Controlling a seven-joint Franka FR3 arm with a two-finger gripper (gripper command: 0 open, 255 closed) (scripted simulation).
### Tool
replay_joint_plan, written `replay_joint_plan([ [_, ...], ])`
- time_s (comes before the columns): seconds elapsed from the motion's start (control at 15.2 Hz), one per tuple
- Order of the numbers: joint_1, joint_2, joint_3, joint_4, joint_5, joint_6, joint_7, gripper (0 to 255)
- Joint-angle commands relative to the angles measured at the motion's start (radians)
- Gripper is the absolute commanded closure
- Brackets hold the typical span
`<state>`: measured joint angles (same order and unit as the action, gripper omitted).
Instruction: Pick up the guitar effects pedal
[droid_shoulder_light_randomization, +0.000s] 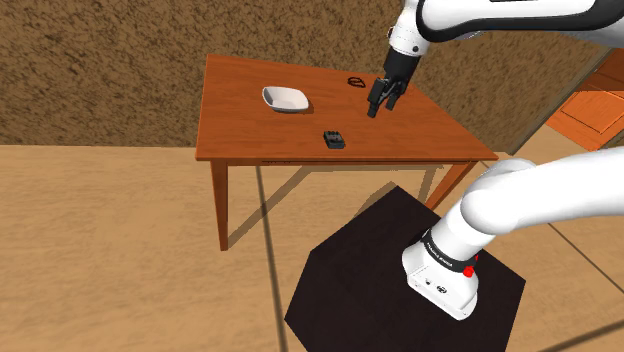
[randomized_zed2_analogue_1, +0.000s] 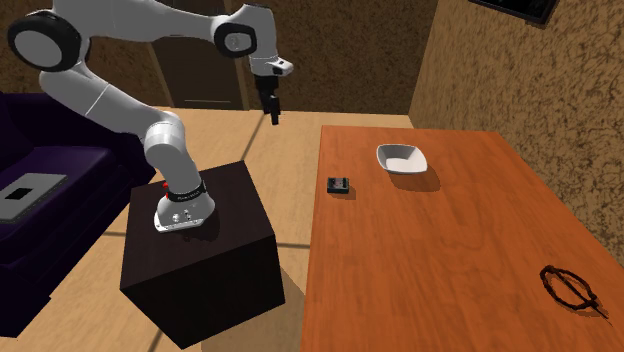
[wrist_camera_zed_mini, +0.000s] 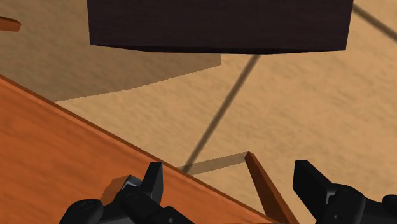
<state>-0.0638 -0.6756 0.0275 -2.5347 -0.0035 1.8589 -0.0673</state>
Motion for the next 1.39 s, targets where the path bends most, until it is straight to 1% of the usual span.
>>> replay_joint_plan([
  [0.0, -0.011, 0.046, -0.002, -0.016, -0.015, 0.084, 0.002, 0],
  [0.33, -0.043, 0.195, -0.008, -0.037, -0.059, 0.297, 0.012, 0],
  [0.66, -0.08, 0.371, -0.014, -0.016, -0.112, 0.496, 0.036, 0],
  [0.99, -0.118, 0.562, -0.021, 0.047, -0.183, 0.668, 0.079, 0],
  [1.32, -0.145, 0.754, -0.04, 0.148, -0.27, 0.803, 0.14, 0],
])
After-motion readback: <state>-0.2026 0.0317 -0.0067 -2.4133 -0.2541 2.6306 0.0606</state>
